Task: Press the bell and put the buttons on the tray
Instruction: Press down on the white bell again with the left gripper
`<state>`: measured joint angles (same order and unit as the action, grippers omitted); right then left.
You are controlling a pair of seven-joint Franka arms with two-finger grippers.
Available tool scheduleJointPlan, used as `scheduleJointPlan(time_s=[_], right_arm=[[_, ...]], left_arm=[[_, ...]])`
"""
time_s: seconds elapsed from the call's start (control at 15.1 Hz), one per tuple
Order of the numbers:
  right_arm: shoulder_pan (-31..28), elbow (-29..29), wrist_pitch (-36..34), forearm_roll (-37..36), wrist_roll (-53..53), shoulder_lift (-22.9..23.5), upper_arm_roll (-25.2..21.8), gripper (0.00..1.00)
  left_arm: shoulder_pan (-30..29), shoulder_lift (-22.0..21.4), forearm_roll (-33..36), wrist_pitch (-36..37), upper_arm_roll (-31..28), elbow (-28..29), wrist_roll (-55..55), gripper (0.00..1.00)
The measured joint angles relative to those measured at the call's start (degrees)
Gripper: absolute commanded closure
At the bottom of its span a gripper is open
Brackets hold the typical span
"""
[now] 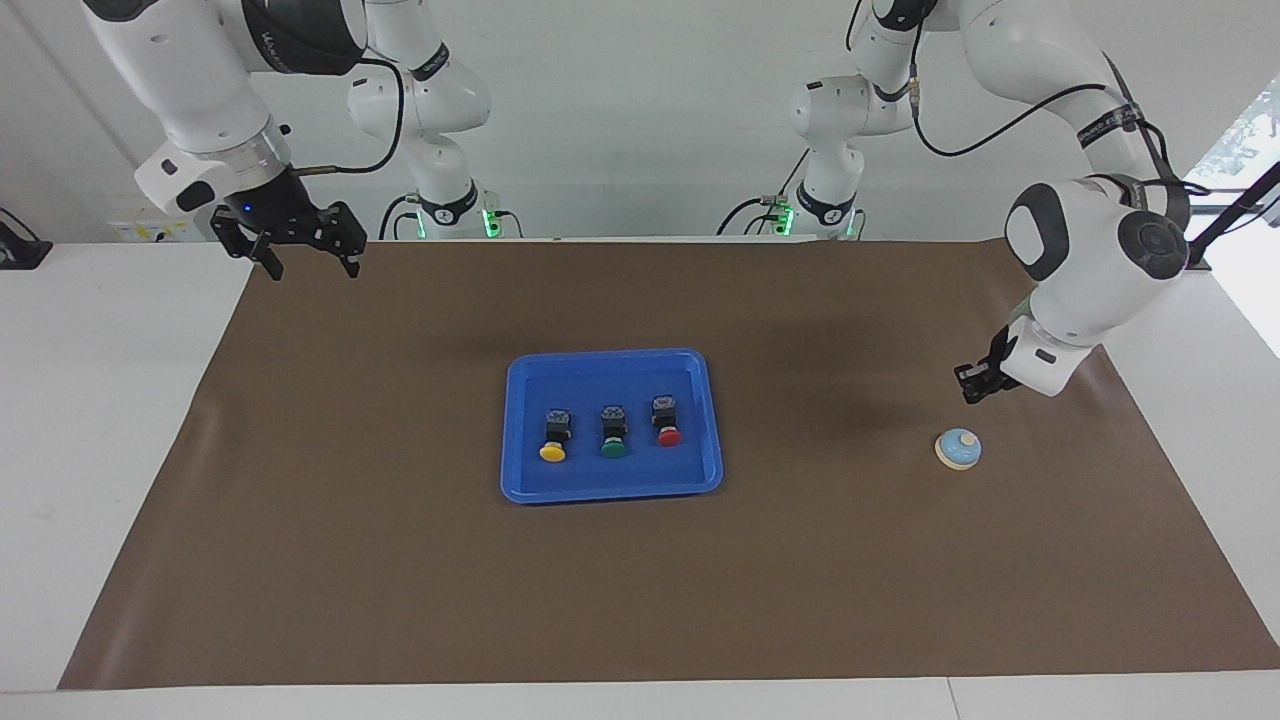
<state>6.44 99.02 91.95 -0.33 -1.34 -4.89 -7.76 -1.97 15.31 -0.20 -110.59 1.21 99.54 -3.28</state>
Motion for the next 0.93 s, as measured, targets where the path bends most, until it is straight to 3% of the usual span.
scheduleJointPlan(time_s=[0.53, 0.93], right_arm=[[0.0, 0.0, 0.0, 0.0, 0.0, 0.0, 0.0, 0.00], [0.0, 0.0, 0.0, 0.0, 0.0, 0.0, 0.0, 0.00]], left_arm=[[-0.8, 0.4, 0.0, -10.2, -0.1, 7.4, 0.6, 1.00], [-0.8, 0.6, 0.0, -12.6, -0.2, 8.6, 1.6, 1.00]])
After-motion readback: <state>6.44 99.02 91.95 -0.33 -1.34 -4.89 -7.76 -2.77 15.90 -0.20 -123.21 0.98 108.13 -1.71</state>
